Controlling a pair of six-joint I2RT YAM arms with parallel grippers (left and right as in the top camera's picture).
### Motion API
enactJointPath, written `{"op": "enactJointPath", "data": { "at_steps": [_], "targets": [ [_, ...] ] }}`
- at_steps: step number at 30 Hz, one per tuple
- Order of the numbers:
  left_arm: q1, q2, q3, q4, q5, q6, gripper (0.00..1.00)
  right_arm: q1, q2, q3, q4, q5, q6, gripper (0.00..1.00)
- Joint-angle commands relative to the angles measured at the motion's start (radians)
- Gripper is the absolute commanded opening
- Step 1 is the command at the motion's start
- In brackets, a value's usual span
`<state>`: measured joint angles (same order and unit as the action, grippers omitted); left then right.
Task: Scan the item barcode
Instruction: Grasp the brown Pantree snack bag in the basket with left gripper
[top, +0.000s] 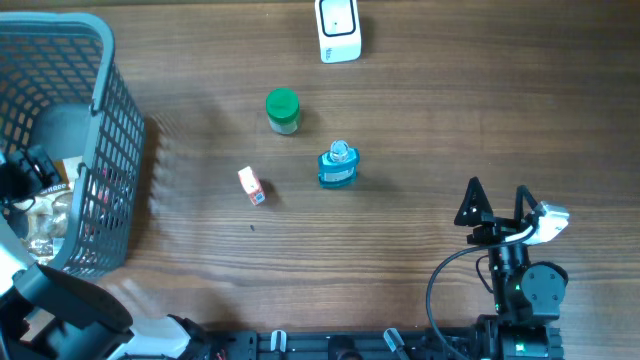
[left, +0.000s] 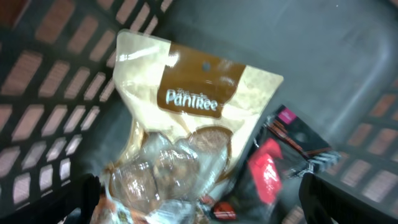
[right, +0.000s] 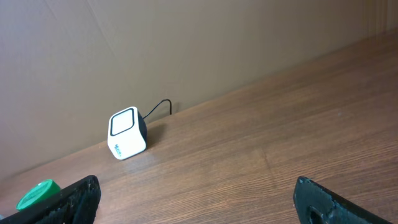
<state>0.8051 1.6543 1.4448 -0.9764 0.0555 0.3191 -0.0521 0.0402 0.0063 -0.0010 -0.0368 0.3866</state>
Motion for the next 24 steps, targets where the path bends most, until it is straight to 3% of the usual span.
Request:
{"op": "enactJointPath", "data": {
  "at_steps": [1,13,24],
  "targets": [
    [0.002,0.018,-0.084,0.055,0.002,0.176,1.0,-0.002,-0.005,-0.001,0.003,-0.006,-0.017,1.0],
    [0.005,0.02,-0.392,0.465,-0.019,0.193,1.0,-0.002,-0.005,-0.001,0.002,-0.006,-0.017,1.0],
    [0.005,0.192,-0.399,0.572,-0.019,0.189,1.0,-0.002,-0.005,-0.001,0.003,-0.006,-0.017,1.0]
  ]
}}
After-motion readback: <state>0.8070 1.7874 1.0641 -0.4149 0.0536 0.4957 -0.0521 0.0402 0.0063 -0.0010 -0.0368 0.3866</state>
